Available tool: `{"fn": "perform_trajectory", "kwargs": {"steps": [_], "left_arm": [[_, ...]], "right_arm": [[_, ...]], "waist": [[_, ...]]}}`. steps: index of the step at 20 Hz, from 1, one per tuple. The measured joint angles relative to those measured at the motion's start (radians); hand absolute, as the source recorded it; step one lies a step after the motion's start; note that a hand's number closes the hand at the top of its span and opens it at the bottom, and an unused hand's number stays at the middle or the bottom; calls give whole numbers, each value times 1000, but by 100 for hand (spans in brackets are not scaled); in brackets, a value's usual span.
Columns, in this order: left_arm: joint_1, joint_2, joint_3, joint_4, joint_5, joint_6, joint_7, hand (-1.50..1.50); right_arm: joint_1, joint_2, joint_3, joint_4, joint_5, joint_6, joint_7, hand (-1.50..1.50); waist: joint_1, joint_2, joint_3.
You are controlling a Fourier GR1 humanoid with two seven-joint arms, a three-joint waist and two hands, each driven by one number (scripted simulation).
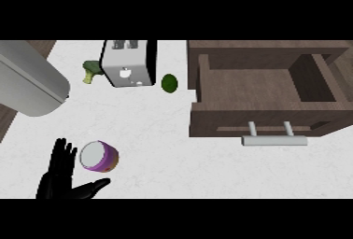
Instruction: Pick up the can, place it into the drawer and close the drawer
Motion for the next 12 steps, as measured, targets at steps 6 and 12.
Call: {"fn": "perform_trajectory", "kwargs": {"steps": [6,12], "left_arm": [[-54,29,47,159,33,-59,-75,-150],[-104,19,59,306,43,-89,-158,-150]], "right_arm": [[9,9,-31,-43,-49,13,47,-150],[-8,14,-40,-38,-45,20,59,-150]], "waist": [[-1,0,0],[-1,0,0]]}}
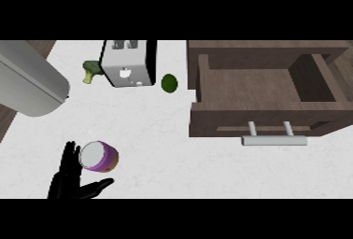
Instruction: Pick up the can, place it into the drawer and close the drawer
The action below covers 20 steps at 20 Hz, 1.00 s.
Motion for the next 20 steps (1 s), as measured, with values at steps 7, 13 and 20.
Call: {"fn": "perform_trajectory", "kwargs": {"steps": [7,13,20], "left_arm": [[-110,13,34,177,28,-31,-78,-150],[-173,11,50,221,76,-44,-56,150],[-205,3,22,250,105,-136,-63,150]], "right_arm": [[-8,12,-9,-30,-13,-5,37,-150],[-4,5,-40,-9,-42,30,36,-150],[15,21,-16,-30,-42,20,40,-150]], "waist": [[0,-2,2],[-1,-1,1],[-2,0,0]]}}
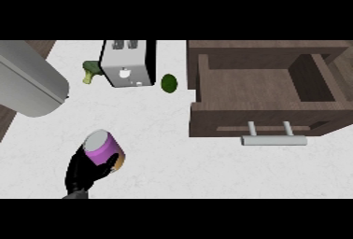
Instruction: Pick up the can, place it into the drawer and close the drawer
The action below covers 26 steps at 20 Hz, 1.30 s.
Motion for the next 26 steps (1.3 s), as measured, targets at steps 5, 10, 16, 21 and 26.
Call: {"fn": "perform_trajectory", "kwargs": {"steps": [5,10,16,21,26], "left_arm": [[-21,-2,-29,-92,17,-15,46,150],[-20,-21,-88,-209,21,15,87,150],[-119,-24,-107,-215,30,74,139,150],[-185,-19,-137,-303,19,146,221,150],[-239,-18,-178,-408,-14,224,321,150]], "right_arm": [[-2,-8,-21,-17,-40,-11,37,-150],[12,-5,-24,3,-34,0,9,-150],[32,0,-24,-48,-65,-16,37,-150],[32,10,-28,-33,-60,-12,13,-150],[23,14,-22,-58,-61,-28,45,-150]], "waist": [[2,0,0],[2,-1,0],[-2,0,0],[-1,-1,0],[1,-1,0]]}}
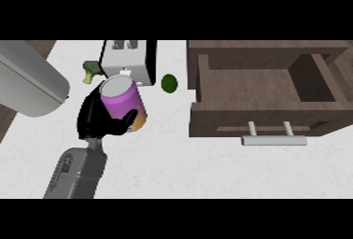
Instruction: Pick up the can, place it into the drawer and close the drawer
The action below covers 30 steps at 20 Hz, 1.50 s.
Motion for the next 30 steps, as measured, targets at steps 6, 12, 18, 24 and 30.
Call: {"fn": "perform_trajectory", "kwargs": {"steps": [6,12,18,24,30], "left_arm": [[-87,-9,-65,-83,-35,127,108,150],[-221,-6,-91,-112,-65,217,224,150],[-355,-9,-98,-74,-90,276,277,150],[-505,-14,-131,21,-80,366,300,150],[-636,-16,-168,149,-28,438,268,150]], "right_arm": [[-6,-10,16,-13,7,-34,13,-150],[13,-3,50,-23,25,-48,-1,-150],[3,-6,72,-27,40,-69,4,-150],[-1,-4,92,-13,55,-69,-12,-150],[-7,-11,95,-5,55,-67,-15,-150]], "waist": [[-2,0,0],[-5,0,0],[-7,1,0],[-12,2,0],[-16,3,0]]}}
